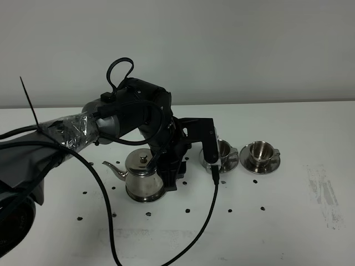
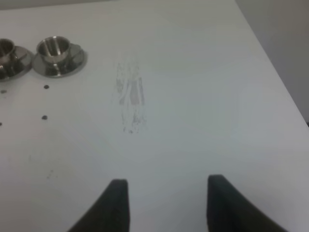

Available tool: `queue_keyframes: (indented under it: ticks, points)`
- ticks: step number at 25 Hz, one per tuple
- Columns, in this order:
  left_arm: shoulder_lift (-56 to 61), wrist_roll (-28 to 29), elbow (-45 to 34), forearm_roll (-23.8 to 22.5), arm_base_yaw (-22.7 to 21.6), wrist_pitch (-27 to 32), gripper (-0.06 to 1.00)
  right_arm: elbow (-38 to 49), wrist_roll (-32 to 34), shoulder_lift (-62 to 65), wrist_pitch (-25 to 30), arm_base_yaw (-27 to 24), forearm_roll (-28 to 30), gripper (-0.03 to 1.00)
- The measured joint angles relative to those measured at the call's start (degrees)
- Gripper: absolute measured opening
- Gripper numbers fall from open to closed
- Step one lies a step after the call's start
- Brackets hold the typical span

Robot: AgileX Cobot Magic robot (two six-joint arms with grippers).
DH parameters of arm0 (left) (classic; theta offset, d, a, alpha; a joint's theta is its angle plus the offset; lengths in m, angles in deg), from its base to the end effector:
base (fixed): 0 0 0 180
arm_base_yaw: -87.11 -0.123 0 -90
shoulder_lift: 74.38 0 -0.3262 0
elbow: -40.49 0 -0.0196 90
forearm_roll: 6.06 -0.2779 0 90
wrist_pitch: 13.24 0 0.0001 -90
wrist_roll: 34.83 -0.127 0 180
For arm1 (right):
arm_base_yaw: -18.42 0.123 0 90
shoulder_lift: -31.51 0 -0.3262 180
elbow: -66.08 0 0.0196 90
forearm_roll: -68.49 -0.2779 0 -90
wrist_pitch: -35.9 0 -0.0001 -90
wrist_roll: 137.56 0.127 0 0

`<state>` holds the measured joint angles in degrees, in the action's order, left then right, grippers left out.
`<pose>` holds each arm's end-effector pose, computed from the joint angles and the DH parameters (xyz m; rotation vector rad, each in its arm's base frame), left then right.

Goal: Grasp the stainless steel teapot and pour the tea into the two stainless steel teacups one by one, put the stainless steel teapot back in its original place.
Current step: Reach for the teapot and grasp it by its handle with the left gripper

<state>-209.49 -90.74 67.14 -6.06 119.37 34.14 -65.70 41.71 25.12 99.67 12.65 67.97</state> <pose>0.4675 -0.2951 0.1679 1.8968 1.9584 0.1196 0.0028 0.0008 0.2758 0.0900 2.0647 -0.0590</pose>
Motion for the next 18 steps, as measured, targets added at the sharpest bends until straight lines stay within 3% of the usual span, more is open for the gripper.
queue_keyframes:
  ticks: [9,18]
  points:
    - [-0.09,5.44,-0.06,0.0,0.0,1.43,0.51,0.0,0.0,0.0,0.0,0.0,0.0,0.37]
    - [-0.09,12.08,-0.06,0.0,0.0,7.06,0.51,0.0,0.0,0.0,0.0,0.0,0.0,0.37]
